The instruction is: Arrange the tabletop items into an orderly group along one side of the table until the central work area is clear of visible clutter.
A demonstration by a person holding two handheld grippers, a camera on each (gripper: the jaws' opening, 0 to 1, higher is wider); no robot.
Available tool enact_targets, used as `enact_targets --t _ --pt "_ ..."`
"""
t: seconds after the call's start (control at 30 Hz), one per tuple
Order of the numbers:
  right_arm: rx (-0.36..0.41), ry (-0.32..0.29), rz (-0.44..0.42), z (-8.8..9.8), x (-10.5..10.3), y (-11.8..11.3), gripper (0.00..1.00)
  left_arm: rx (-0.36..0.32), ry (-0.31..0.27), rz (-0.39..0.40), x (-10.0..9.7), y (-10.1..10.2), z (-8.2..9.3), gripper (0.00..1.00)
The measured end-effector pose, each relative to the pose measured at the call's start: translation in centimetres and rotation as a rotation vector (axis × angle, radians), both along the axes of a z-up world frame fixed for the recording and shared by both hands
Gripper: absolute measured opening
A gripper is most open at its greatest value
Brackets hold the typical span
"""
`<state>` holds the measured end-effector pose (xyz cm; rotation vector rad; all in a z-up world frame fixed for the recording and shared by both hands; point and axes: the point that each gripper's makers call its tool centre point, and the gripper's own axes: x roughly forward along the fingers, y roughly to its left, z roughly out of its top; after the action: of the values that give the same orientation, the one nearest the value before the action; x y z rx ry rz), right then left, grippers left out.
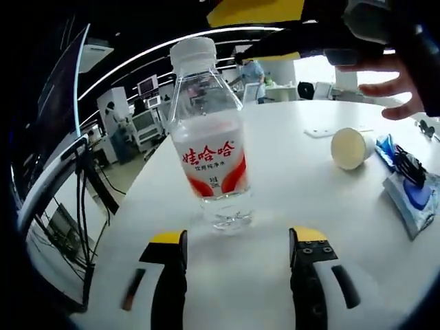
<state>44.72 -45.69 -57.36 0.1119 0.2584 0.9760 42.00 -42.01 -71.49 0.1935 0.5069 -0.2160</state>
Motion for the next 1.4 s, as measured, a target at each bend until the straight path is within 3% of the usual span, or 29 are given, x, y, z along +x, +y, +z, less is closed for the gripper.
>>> enact_targets --t 0.37,0.93,1.4 --pt "-0.01 0.025 -0.058 -1.5 -1.9 -3.4 0.33 -0.013 -0.016 -0.01 -1.6 -0.3 1.0 0.71" --pt "-0.045 0.034 -0.144 -2.8 -3.7 -9.3 0.36 -0.115 -0.066 -0.096 -4.5 -2.7 3.3 0.93" --pt "-0.083 0.025 -0.219 -3.2 -4.5 -14.7 0.38 -0.157 -0.069 -0.161 -8.2 -4.4 4.8 1.0"
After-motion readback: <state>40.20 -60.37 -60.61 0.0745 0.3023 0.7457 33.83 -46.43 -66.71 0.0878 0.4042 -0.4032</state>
